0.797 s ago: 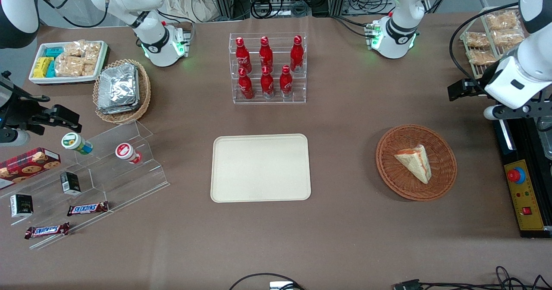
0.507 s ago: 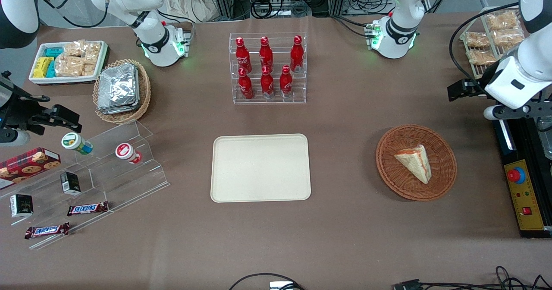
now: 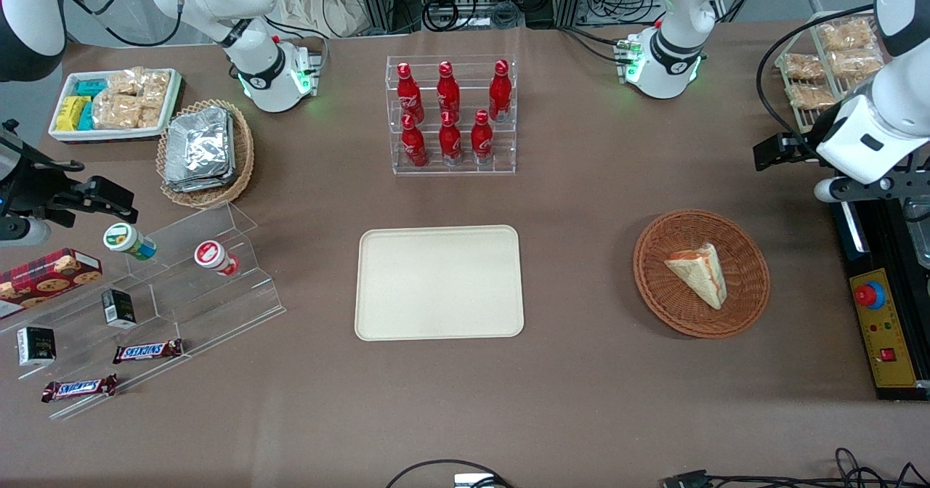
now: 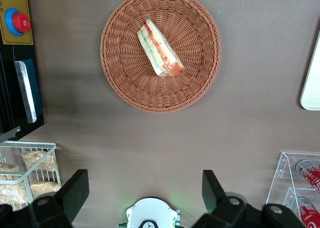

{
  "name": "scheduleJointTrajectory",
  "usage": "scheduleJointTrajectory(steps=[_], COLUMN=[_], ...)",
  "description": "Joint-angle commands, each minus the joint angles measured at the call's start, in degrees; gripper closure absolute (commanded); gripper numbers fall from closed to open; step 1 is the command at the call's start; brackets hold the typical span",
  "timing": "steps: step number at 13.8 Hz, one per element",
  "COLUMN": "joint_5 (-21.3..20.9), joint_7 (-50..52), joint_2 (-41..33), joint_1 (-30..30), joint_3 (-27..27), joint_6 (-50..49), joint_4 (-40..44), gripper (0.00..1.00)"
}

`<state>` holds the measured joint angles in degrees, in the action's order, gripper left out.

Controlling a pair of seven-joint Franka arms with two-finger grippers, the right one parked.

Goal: Place sandwich from basket to tray

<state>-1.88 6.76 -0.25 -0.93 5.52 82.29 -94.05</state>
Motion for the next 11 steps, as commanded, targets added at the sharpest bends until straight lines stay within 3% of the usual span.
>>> scheduleJointTrajectory(steps=[1,6,11], joint_5=[0.8,0.8,1.0], joint_7=[-0.3,6.0,15.7], joint_2=[-0.8,1.2,10.2], joint_1=[0.0,-0.1,-0.1], joint_3=[-0.3,-0.6,-0.5], joint_6=[0.9,1.0,4.1], joint_4=[-0.9,-1.1,-1.1], gripper=[0.00,0.00,0.00])
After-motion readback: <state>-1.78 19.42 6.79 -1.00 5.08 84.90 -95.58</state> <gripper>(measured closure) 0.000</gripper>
